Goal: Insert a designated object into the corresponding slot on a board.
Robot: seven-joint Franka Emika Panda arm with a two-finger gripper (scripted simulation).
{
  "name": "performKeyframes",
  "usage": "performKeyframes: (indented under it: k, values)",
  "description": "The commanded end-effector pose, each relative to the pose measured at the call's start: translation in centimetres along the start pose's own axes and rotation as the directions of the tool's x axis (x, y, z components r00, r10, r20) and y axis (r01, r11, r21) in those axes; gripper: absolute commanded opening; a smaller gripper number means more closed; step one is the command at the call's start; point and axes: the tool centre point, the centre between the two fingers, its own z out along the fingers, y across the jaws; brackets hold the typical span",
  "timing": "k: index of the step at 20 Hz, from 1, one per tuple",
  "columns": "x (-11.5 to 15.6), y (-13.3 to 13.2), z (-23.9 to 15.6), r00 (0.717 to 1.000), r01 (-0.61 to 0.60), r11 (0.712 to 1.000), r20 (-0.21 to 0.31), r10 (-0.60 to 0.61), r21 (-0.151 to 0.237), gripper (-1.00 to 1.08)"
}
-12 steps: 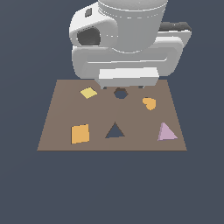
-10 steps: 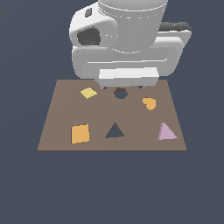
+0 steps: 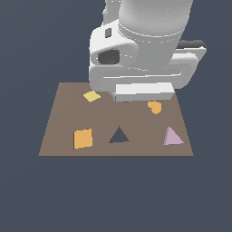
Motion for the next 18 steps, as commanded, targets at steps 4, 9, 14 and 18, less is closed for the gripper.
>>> performKeyframes:
  k: [4,9,14,18]
  values:
    - [1.4,-2.9,2.6,1.000,0.007,1.000,0.011,-0.007,0.000,1.00]
    - [3.0,-6.2,5.6,1.000,0.015,1.000,0.022,-0.015,-0.001,1.00]
    - [4.4,-9.3,8.4,0.999,0.023,1.000,0.033,-0.023,-0.001,1.00]
    - [5.3,-11.0,9.9,0.999,0.027,1.000,0.039,-0.027,-0.001,1.00]
